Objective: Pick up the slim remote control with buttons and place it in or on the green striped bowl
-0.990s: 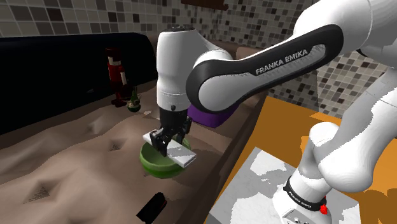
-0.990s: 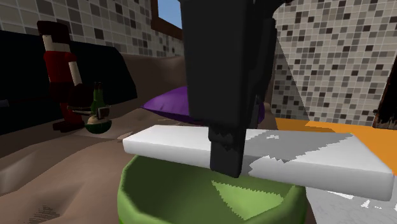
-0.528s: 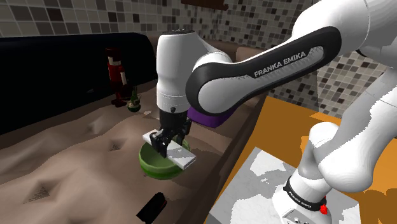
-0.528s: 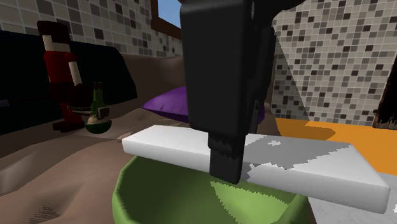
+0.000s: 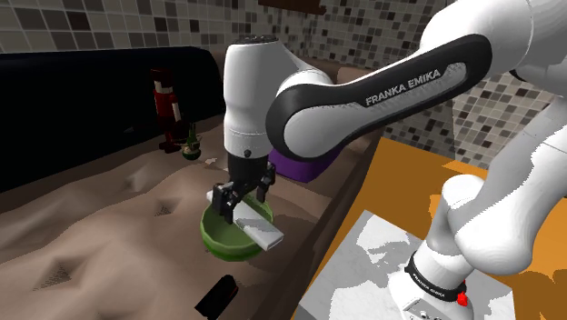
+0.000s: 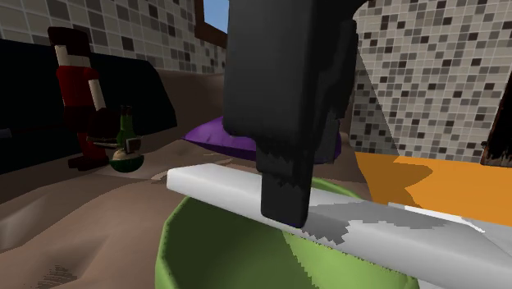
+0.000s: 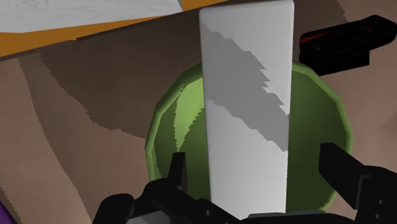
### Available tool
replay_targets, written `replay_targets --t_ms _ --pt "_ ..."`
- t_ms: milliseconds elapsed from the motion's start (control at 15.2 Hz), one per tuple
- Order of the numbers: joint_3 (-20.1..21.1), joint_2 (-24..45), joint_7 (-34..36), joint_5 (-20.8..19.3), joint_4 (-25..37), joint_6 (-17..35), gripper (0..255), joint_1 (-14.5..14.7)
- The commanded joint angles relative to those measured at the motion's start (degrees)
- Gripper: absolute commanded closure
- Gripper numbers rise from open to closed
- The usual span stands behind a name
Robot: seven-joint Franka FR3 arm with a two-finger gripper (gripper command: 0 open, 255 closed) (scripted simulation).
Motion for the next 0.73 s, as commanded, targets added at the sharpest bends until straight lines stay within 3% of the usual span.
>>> replay_targets --t_ms 0,132,660 --pt "-0.2 -0.9 -0.2 0.3 2.0 -2.9 0 0.0" --pt "-0.4 -1.9 -0.4 0.5 4.5 -6.4 0 0.0" --pt "-0.4 -1.9 -0.4 0.5 4.5 -6.4 0 0.0"
